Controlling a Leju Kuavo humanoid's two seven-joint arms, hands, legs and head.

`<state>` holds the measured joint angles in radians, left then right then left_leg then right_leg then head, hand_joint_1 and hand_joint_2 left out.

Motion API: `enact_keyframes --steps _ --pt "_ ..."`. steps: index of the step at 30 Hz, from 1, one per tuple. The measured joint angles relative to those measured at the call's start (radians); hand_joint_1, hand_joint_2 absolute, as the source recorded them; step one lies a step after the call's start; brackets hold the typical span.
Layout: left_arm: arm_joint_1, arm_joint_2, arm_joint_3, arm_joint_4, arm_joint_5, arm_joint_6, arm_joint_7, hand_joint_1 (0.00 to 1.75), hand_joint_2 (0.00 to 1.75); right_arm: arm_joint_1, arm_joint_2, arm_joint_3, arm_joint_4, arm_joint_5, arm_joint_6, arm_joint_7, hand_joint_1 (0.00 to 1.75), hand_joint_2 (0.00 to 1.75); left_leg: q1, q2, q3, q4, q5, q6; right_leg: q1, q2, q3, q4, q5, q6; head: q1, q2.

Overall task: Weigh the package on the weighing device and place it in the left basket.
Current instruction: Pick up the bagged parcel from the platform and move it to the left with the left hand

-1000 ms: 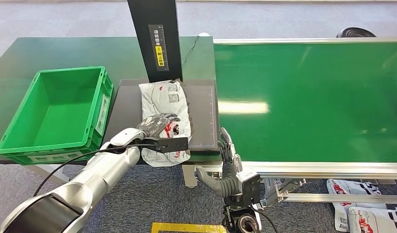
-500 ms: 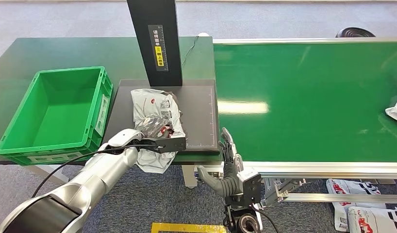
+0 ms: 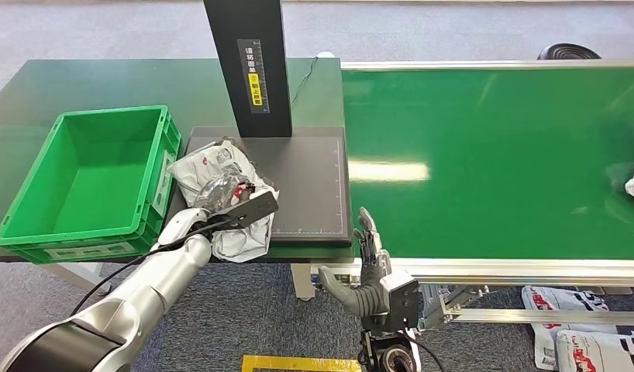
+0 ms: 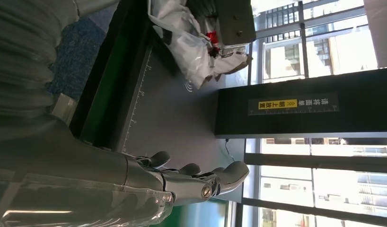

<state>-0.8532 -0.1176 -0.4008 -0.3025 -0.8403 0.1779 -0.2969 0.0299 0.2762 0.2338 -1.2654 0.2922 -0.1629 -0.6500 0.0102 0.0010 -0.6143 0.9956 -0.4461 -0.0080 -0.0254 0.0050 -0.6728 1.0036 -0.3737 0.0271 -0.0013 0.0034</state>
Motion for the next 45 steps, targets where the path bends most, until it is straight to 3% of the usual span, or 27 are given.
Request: enact_keyframes --steps 14,39,45 --pt "-0.082 0.033 0.154 -0.038 0.005 0.044 0.002 1.75 1.75 -0.001 0.000 0.006 0.001 -0.020 -0.022 0.001 0.00 1.75 0.000 0.000 -0.002 0.000 0.000 0.000 0.000 0.000 -0.002 0.000 0.000 0.000 0.000 0.000" --pt "-0.117 0.057 0.177 -0.041 -0.005 0.027 0.015 1.75 1.75 -0.004 0.000 0.008 0.007 -0.028 -0.024 0.001 0.00 1.75 0.000 0.000 -0.003 0.000 0.000 0.000 0.000 0.000 -0.003 0.000 0.000 0.000 0.000 0.000" --pt "-0.174 0.088 0.281 -0.066 0.105 -0.010 -0.007 1.75 1.75 -0.001 0.000 0.009 0.007 -0.027 -0.026 -0.003 0.00 1.75 0.000 0.001 -0.003 0.000 0.000 0.000 0.000 0.000 -0.004 0.000 0.000 0.000 0.000 0.000"
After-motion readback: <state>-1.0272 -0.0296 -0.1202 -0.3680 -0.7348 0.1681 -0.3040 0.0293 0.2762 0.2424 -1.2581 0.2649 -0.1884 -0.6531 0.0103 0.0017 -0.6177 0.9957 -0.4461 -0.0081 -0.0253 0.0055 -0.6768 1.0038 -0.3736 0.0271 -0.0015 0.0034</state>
